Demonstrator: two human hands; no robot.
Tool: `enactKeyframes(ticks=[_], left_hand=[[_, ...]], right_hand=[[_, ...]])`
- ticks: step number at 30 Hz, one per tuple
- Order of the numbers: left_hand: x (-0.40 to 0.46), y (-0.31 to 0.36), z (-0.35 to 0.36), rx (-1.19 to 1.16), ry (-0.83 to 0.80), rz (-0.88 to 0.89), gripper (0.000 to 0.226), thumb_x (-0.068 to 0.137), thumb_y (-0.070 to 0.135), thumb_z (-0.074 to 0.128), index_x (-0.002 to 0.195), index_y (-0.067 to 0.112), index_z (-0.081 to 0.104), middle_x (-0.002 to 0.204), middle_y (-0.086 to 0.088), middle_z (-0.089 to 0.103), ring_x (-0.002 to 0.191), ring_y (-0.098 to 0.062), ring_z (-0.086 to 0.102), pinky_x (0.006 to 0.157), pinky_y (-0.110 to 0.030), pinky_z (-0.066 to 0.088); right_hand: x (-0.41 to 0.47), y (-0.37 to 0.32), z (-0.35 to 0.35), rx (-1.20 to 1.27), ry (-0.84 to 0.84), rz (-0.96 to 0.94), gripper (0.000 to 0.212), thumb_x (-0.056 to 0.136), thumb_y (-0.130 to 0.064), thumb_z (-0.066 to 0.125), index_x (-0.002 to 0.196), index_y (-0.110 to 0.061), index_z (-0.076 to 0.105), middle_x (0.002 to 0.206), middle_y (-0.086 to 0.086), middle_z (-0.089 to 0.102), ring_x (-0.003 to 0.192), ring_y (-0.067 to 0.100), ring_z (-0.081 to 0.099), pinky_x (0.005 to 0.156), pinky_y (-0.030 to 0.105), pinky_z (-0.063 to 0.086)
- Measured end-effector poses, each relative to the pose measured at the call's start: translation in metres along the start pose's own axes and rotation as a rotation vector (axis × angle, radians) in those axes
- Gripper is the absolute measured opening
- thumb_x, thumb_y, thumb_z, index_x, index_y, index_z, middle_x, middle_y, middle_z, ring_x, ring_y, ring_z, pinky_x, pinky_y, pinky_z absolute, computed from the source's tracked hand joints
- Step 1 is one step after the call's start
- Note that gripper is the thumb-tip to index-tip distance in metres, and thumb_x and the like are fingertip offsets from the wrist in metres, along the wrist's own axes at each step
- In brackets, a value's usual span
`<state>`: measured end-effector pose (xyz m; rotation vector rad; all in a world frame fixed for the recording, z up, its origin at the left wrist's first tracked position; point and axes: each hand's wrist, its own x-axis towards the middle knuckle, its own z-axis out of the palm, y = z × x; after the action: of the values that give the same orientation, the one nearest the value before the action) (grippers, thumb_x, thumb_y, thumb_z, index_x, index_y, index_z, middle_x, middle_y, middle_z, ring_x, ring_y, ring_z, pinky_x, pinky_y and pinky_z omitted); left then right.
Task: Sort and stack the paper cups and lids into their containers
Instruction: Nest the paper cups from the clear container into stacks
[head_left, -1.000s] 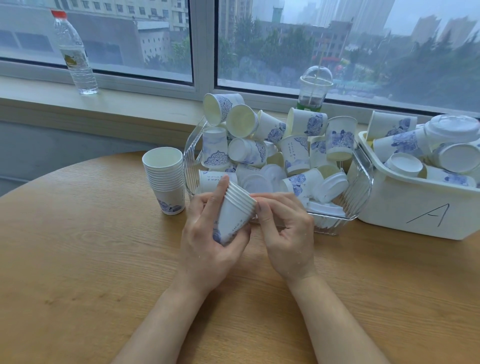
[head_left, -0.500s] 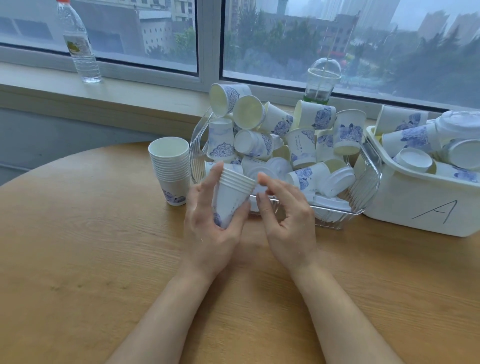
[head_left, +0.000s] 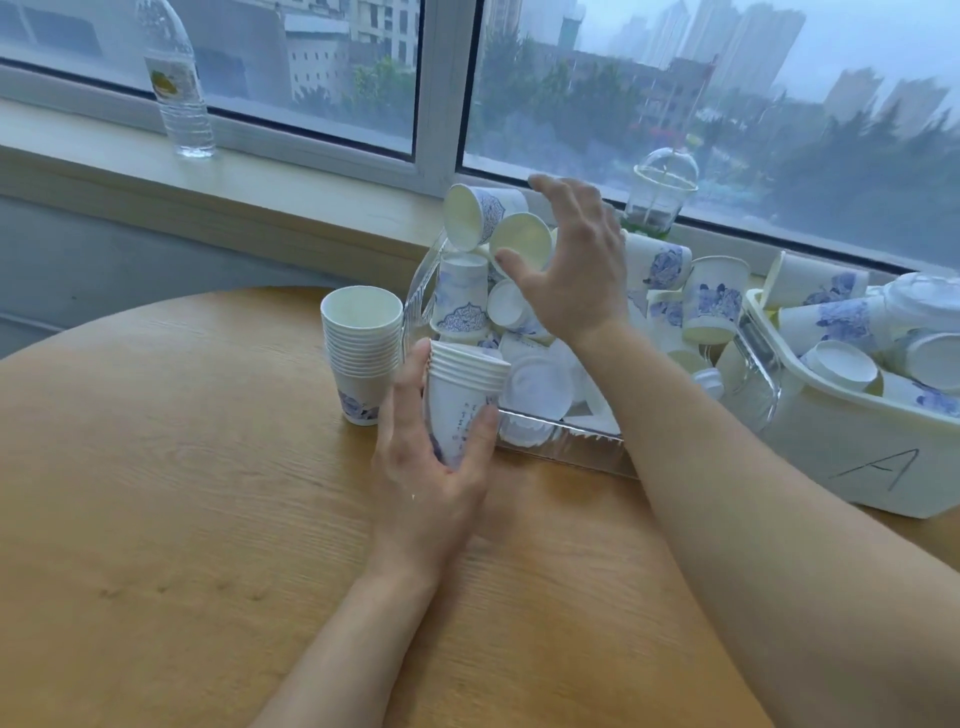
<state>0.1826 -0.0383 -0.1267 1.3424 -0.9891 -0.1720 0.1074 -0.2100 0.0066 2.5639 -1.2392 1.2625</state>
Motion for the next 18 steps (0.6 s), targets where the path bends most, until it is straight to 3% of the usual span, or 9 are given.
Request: enactKeyframes(ticks=[5,8,12,18], left_hand=[[0.000,0.000,0.003,-0.009,-0.011,0.025,0.078,0.093,0.047,0.071,0.160,0.030,0.036,0.149,-0.001,0.057,0.138,-0.022,0.056,0.110,-0.050,0.050],[0.000,0.001,0.003,-0.012,-0.006,0.029,0.078,0.093,0.045,0.071,0.160,0.028,0.036,0.151,0.000,0.056,0.140,-0.021,0.055,0.111,-0.049,0.049],[0.000,0.002,0.003,-0.015,-0.009,0.030,0.077,0.093,0.044,0.072,0.159,0.027,0.036,0.149,-0.002,0.057,0.139,-0.020,0.055,0.111,-0.048,0.049],[-0.001,0.002,0.003,-0.002,-0.015,0.034,0.078,0.092,0.041,0.074,0.159,0.026,0.037,0.147,-0.001,0.057,0.137,-0.019,0.056,0.110,-0.047,0.050]], right_hand=[[0.018,-0.005,0.020,-0.093,-0.145,0.038,0.068,0.088,-0.047,0.075,0.148,-0.027,0.049,0.152,0.002,0.047,0.140,0.026,0.043,0.115,0.043,0.038],[0.016,-0.007,0.024,-0.126,-0.184,0.056,0.067,0.087,-0.038,0.074,0.148,-0.027,0.048,0.147,0.003,0.049,0.135,0.027,0.045,0.110,0.042,0.039],[0.011,-0.007,0.025,-0.147,-0.168,0.077,0.070,0.084,-0.024,0.074,0.149,-0.026,0.046,0.147,0.003,0.049,0.136,0.028,0.044,0.110,0.042,0.037],[0.009,-0.009,0.023,-0.153,-0.095,0.079,0.069,0.088,-0.021,0.073,0.150,-0.025,0.045,0.147,0.004,0.053,0.136,0.027,0.046,0.110,0.043,0.040]])
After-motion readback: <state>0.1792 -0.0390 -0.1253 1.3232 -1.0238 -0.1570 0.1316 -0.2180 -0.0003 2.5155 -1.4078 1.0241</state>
